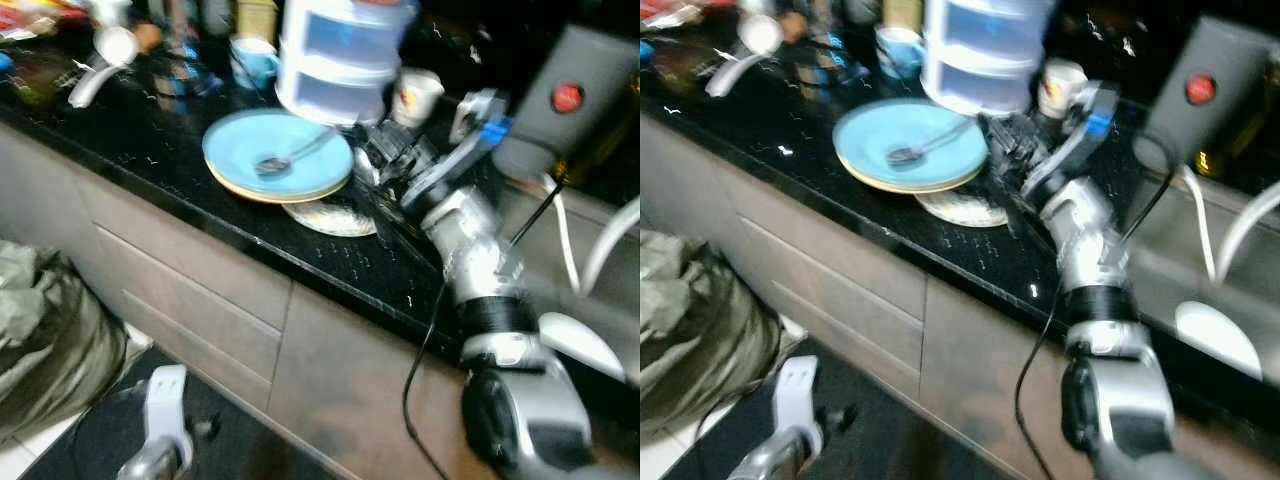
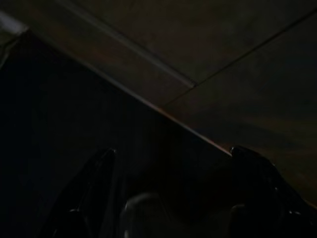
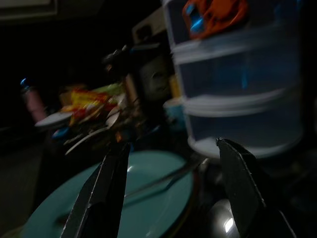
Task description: Kitchen organization
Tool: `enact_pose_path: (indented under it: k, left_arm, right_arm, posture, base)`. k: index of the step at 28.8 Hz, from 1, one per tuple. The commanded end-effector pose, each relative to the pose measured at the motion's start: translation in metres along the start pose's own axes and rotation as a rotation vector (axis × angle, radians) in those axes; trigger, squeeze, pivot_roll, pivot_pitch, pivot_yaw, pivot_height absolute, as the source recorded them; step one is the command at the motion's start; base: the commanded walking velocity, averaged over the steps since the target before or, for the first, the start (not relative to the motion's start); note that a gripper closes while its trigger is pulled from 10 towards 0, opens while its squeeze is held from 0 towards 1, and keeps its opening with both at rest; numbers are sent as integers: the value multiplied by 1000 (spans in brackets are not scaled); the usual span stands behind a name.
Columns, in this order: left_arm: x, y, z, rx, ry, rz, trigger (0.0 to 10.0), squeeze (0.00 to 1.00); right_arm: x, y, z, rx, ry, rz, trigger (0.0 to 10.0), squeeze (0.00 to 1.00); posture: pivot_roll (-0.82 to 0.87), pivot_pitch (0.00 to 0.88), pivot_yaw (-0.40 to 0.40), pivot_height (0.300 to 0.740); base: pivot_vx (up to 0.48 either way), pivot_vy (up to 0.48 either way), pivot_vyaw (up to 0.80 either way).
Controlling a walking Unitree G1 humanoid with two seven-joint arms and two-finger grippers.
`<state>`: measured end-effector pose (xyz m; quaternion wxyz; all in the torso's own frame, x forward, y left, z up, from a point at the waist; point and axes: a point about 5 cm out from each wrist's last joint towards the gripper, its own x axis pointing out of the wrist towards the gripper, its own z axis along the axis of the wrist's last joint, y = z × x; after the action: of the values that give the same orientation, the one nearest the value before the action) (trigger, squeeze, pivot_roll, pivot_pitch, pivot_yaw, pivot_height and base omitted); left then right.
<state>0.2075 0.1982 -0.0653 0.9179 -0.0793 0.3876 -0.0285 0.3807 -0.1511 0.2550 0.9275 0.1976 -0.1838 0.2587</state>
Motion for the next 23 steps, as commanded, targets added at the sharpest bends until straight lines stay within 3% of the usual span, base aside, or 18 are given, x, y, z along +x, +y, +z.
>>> enact_pose_path:
  k: [1, 6, 13, 17, 23]
  left_arm:
    - [-2, 3, -6, 3, 19, 9, 10000, 0]
    - [-2, 2, -6, 6, 19, 6, 10000, 0]
    - [-4, 3, -12, 30, 38, 15, 10000, 0]
    - [-4, 2, -15, 58, 54, -2, 10000, 0]
    - [-2, -2, -13, 14, 43, -10, 10000, 0]
  right_arm:
    - [2, 6, -2, 16, -7, 14, 10000, 0]
    - [3, 7, -1, 22, -19, 17, 10000, 0]
    - [3, 6, 3, 2, -10, 23, 10000, 0]
    - [4, 5, 10, -31, -13, 42, 10000, 0]
    - [6, 2, 30, -109, -27, 58, 10000, 0]
  posture:
    - [134, 0, -120, 740]
    - [134, 0, -118, 740]
    - [136, 0, -119, 740]
    - [137, 0, -120, 740]
    - [132, 0, -120, 740]
  base:
    - [398, 0, 0]
    - [395, 0, 0]
    - [0, 0, 0]
    - [0, -452, 0]
    - [0, -150, 0]
